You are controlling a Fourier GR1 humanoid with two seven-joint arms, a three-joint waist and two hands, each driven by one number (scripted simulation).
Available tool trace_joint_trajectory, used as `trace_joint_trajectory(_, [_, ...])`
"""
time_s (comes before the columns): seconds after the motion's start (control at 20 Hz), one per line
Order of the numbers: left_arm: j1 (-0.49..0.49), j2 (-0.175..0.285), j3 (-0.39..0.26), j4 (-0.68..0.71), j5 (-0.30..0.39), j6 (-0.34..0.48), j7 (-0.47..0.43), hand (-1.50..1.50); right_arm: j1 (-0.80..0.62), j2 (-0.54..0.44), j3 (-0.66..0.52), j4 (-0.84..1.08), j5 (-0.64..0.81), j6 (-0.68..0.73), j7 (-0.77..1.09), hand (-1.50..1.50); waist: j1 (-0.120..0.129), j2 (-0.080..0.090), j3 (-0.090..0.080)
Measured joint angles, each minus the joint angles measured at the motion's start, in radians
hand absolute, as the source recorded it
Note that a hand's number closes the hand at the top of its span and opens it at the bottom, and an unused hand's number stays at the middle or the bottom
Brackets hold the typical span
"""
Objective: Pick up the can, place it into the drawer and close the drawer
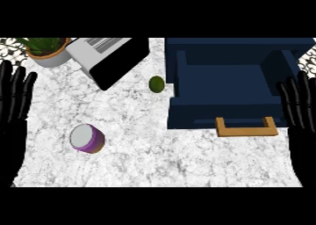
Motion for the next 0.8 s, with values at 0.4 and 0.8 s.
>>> trace_joint_trajectory(0.4, [0.092,0.057,-0.087,0.04,0.165,-0.216,-0.001,-1.5,0.011,-0.02,-0.046,0.011,0.012,-0.019,0.06,-1.5,0.018,-0.006,0.015])
trace_joint_trajectory(0.8, [0.204,0.137,-0.072,-0.042,0.268,-0.288,0.219,-1.5,0.067,-0.024,-0.062,0.006,0.016,-0.034,0.203,-1.5,0.021,-0.009,0.018])
